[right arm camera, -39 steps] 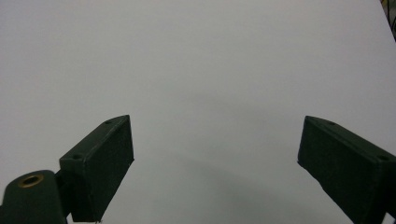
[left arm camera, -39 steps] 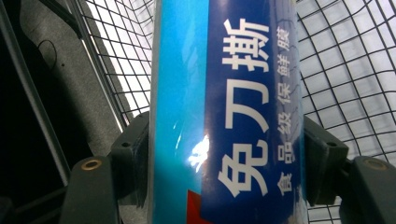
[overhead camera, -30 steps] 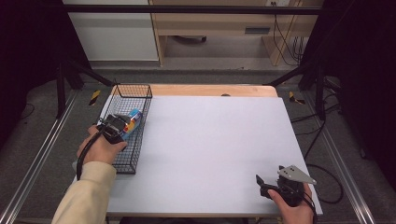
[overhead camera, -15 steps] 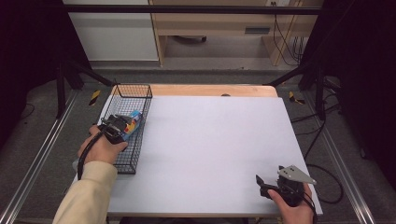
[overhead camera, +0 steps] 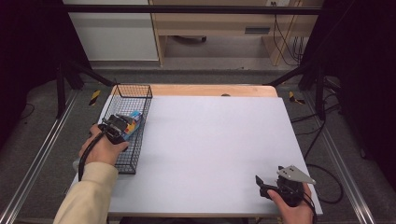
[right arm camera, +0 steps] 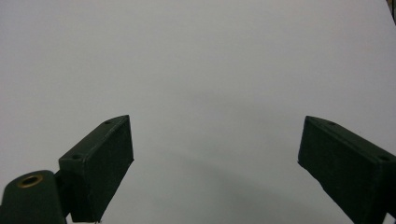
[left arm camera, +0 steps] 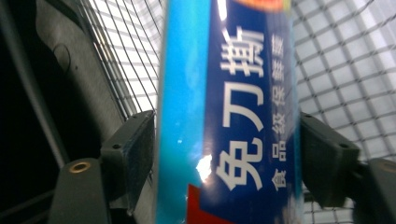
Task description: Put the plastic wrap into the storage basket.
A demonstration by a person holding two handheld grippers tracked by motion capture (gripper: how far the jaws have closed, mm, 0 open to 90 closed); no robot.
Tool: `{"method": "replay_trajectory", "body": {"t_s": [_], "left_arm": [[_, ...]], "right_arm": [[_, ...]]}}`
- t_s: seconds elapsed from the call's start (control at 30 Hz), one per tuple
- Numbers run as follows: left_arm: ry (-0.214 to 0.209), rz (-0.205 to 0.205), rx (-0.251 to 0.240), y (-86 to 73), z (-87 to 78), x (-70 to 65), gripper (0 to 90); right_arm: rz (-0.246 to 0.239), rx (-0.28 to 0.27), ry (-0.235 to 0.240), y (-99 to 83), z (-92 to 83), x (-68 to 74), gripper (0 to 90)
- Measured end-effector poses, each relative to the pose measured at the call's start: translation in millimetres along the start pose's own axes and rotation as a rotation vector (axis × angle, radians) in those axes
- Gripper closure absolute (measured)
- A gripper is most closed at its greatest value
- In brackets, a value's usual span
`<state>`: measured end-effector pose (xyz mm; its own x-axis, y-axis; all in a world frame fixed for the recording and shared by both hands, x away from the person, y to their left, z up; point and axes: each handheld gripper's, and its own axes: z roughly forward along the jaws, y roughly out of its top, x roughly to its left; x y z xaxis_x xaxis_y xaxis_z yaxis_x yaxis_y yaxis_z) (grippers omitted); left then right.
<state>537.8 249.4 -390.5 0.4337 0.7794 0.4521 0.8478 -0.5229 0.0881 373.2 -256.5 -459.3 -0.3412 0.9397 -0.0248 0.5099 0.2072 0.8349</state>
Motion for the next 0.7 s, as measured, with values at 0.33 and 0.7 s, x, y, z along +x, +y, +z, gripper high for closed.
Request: {"method": "replay_trajectory", "body": {"t_s": [0.33,0.7], "left_arm": [[0.015,-0.004,-0.263,-23.6,-36.9,-6.8,13.0],[-0.152,0.068,-0.633,-33.6,-83.7,-49.5,5.4]], "right_arm": [[0.003,0.002,-0.010,-0.3,-1.0,-0.3,10.5],[0.000,0.009,-0.029,-0.8,-1.5,-1.1,9.9]]}}
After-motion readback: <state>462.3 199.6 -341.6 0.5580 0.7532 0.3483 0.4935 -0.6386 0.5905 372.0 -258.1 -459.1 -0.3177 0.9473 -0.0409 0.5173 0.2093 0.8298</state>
